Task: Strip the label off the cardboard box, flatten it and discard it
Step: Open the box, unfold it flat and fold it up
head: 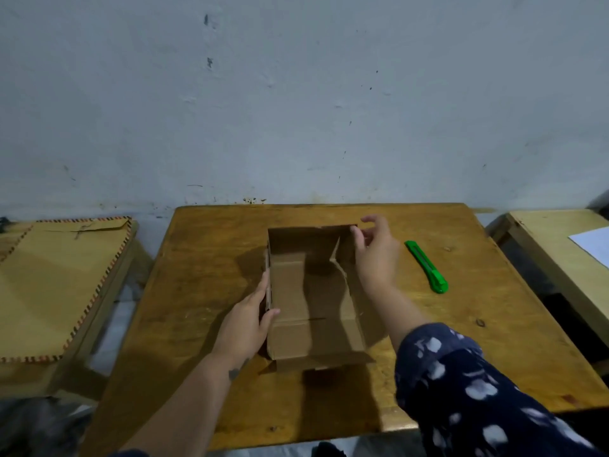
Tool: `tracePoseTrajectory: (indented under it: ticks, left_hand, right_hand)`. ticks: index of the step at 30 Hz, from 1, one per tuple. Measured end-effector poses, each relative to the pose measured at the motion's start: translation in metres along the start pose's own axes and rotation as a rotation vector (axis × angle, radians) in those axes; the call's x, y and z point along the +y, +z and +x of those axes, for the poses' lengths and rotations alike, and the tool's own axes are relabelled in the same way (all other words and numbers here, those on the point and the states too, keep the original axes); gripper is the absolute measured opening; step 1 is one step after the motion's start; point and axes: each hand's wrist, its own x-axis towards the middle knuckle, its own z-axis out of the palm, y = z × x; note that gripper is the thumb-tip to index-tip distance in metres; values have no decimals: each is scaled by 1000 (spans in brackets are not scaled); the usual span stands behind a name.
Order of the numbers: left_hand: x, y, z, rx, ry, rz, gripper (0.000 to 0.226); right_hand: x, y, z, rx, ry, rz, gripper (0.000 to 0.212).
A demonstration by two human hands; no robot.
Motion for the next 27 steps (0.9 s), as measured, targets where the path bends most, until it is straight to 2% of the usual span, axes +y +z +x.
tracePoseTrajectory:
  ticks: [3, 7, 9, 14, 18, 20, 22, 24, 27]
  left_hand:
    - [0, 1, -1, 17, -12, -2, 75]
    - [0, 5, -2, 10, -38, -5, 76]
    - [1, 7, -4, 43, -55, -11, 75]
    - [-1, 10, -5, 52, -121, -98, 73]
    - [-7, 9, -7, 38, -181, -153, 73]
    - [-8, 7, -9, 36, -190, -119, 72]
    - [-6, 6, -10, 38, -208, -72, 69]
    - [-6, 5, -10, 81, -205, 24, 66]
    - [-9, 3, -13, 188, -149, 172, 58]
  right_hand:
    - [-5, 28, 24, -56, 44, -1, 10]
    - [14, 57, 40, -185, -36, -115, 47]
    - [18, 68, 52, -209, -58, -112, 55]
    - [21, 90, 94, -242, -74, -211, 46]
    - [33, 98, 105, -405, -52, -260, 46]
    - [37, 95, 100, -426, -127, -375, 48]
    - [35, 87, 86, -379, -275, -586, 49]
    - [30, 77, 65, -353, -388, -684, 45]
    - [28, 60, 18, -455, -447, -781, 43]
